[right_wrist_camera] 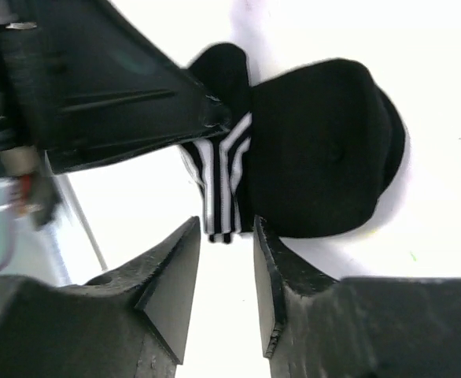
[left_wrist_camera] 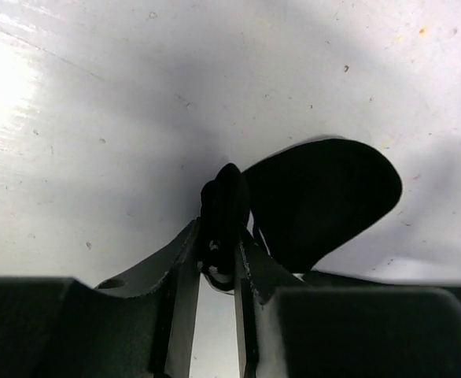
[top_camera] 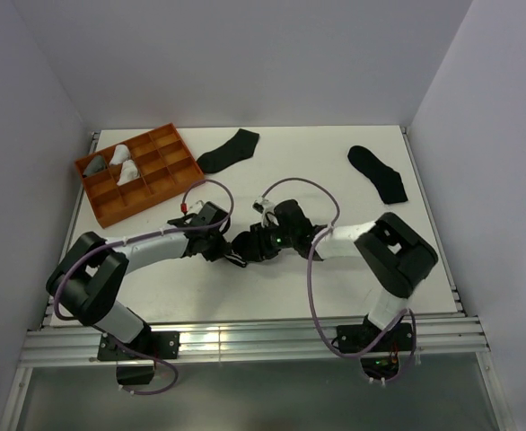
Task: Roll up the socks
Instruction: Roll the sock at the center of the board.
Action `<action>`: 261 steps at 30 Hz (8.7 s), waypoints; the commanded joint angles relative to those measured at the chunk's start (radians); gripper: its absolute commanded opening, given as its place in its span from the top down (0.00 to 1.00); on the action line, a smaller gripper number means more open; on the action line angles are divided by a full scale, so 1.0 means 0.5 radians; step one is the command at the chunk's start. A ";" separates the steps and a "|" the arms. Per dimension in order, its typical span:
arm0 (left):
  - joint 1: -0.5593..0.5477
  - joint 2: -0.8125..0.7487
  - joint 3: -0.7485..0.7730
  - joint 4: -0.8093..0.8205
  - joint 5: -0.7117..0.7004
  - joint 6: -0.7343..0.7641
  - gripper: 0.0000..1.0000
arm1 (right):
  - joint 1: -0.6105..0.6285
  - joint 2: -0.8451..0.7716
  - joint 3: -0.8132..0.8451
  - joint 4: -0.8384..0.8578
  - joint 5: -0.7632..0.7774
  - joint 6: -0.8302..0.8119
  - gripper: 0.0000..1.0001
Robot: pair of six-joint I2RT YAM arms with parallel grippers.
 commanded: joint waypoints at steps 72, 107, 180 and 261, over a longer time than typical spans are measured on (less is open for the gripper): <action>0.047 -0.612 -0.646 0.566 0.040 -0.256 0.28 | -0.052 0.511 0.339 -0.003 -0.733 0.109 1.00; 0.044 0.134 0.108 -0.296 -0.016 0.296 0.67 | 0.337 -0.348 0.057 -0.172 0.857 -0.489 0.55; 0.161 -0.563 -0.551 0.541 0.260 -0.084 0.21 | 0.000 0.385 0.007 0.653 -0.665 0.066 1.00; 0.108 -0.145 0.247 -0.278 -0.040 0.266 0.33 | 0.669 -0.142 -0.109 0.153 0.877 -0.499 1.00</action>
